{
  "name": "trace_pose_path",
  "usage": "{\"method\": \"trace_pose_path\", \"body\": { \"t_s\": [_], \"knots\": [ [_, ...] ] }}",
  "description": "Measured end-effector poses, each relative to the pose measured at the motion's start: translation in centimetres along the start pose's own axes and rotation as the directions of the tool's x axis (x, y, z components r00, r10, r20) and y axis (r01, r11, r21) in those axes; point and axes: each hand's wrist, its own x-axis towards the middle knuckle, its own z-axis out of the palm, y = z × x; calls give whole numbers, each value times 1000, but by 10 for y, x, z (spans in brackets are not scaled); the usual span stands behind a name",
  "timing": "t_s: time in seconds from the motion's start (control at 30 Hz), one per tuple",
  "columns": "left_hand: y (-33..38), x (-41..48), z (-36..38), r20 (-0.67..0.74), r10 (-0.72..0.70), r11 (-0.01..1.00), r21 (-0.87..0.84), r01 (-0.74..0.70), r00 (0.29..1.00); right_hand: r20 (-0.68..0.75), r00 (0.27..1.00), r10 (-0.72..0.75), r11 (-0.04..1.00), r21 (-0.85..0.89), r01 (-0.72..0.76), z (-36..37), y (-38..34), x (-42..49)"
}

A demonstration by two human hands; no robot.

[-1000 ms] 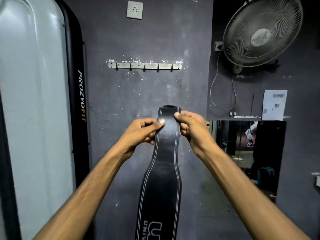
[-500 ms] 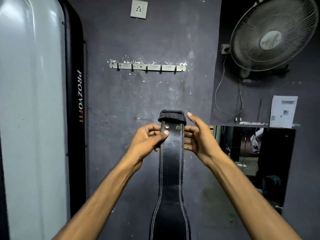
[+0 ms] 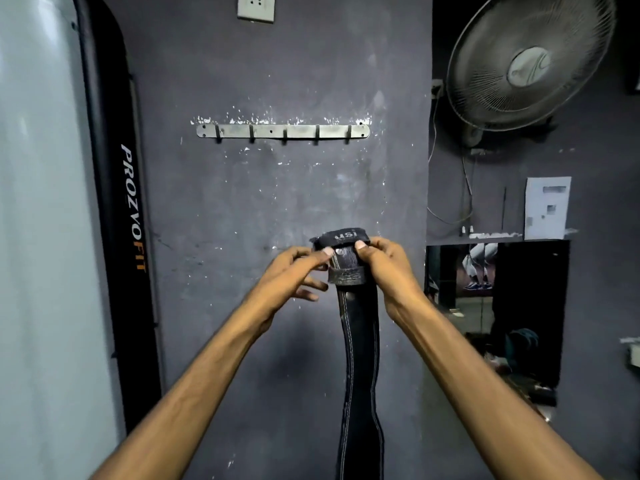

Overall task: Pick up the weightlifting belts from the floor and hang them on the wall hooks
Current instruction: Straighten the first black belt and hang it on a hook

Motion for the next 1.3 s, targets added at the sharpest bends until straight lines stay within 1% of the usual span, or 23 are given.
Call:
{"method": "trace_pose_path", "body": {
  "t_s": [0.07, 0.17, 0.23, 0.3, 0.4, 0.47, 0.53, 0.6, 0.73, 0.77, 0.87, 0.97, 1.03, 1.07, 1.13, 1.2, 1.3],
  "knots": [
    [0, 26, 1, -42, 66, 997, 51, -64, 997, 10, 999, -38, 999, -2, 38, 5, 4, 12],
    [-5, 67, 8, -151, 183, 979, 116, -167, 971, 13, 992, -125, 992, 7, 125, 9, 9, 36],
    [-9, 92, 15, -213, 239, 955, 229, -189, 947, 44, 984, -173, 984, -26, 174, 7, 13, 54],
    [-11, 112, 23, -232, 311, 892, 407, -199, 922, 59, 976, -211, 974, -67, 215, 2, 15, 75],
    [-10, 145, 37, -273, 452, 781, 581, -229, 849, 77, 960, -268, 958, -80, 274, -5, 16, 112],
    [-6, 167, 41, -256, 532, 698, 673, -246, 807, 82, 938, -336, 938, -62, 341, -8, 15, 134],
    [-1, 195, 43, -215, 584, 612, 750, -251, 783, 100, 915, -391, 914, -71, 399, -10, 12, 163],
    [11, 225, 41, -181, 604, 532, 816, -224, 776, 99, 888, -450, 880, -121, 460, -7, 5, 195],
    [54, 281, 43, -149, 653, 415, 890, -186, 743, 73, 852, -518, 823, -228, 520, -2, -24, 263],
    [65, 293, 43, -150, 659, 399, 900, -173, 737, 70, 840, -538, 806, -247, 538, -1, -34, 277],
    [92, 331, 46, -186, 627, 393, 914, -101, 756, 72, 817, -572, 763, -320, 562, 2, -61, 317],
    [101, 358, 49, -234, 537, 415, 910, -13, 810, 77, 844, -531, 774, -361, 520, 4, -64, 346],
    [90, 367, 53, -247, 459, 405, 913, 46, 853, 109, 868, -485, 777, -402, 485, 3, -49, 356],
    [80, 369, 54, -260, 434, 409, 910, 68, 862, 130, 872, -472, 768, -424, 479, 2, -38, 357],
    [61, 369, 56, -273, 442, 425, 902, 68, 854, 147, 867, -475, 748, -451, 487, -2, -16, 354],
    [47, 366, 56, -247, 493, 415, 910, 24, 834, 150, 851, -503, 749, -416, 516, -8, 0, 349],
    [34, 352, 54, -207, 507, 414, 910, -25, 837, 149, 847, -511, 768, -362, 528, -17, 16, 341]
  ]
}}
